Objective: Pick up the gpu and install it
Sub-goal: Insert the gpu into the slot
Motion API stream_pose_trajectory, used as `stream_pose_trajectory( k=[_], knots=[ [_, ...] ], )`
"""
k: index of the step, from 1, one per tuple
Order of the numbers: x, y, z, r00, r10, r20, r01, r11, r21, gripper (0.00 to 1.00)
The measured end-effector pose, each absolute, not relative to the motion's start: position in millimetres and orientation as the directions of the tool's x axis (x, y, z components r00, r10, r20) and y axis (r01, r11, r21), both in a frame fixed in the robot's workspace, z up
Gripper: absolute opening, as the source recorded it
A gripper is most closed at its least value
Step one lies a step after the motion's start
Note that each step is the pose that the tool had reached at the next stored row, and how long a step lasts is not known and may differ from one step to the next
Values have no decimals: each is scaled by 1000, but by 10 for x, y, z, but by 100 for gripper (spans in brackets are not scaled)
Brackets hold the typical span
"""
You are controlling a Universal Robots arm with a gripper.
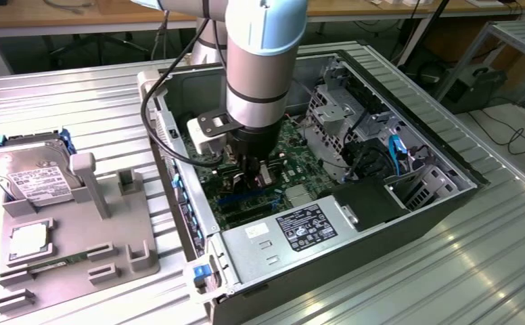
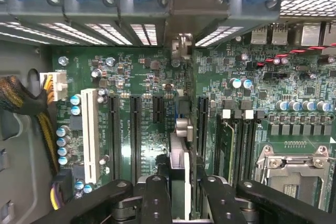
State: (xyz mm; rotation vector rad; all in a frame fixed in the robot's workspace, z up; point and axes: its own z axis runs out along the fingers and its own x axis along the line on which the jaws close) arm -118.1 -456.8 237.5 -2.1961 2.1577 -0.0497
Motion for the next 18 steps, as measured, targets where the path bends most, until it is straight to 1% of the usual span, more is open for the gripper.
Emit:
stream_pose_trajectory(
  k=[4,8,18],
  knots=[
    [-1180,-4566,2369,18,-1000,-22,-998,-17,-67,28],
    [-1180,-4566,2440,18,-1000,-22,-998,-16,-67,28],
    [-1180,-4568,2406,1,-1000,-21,-998,0,-67,28]
  ],
)
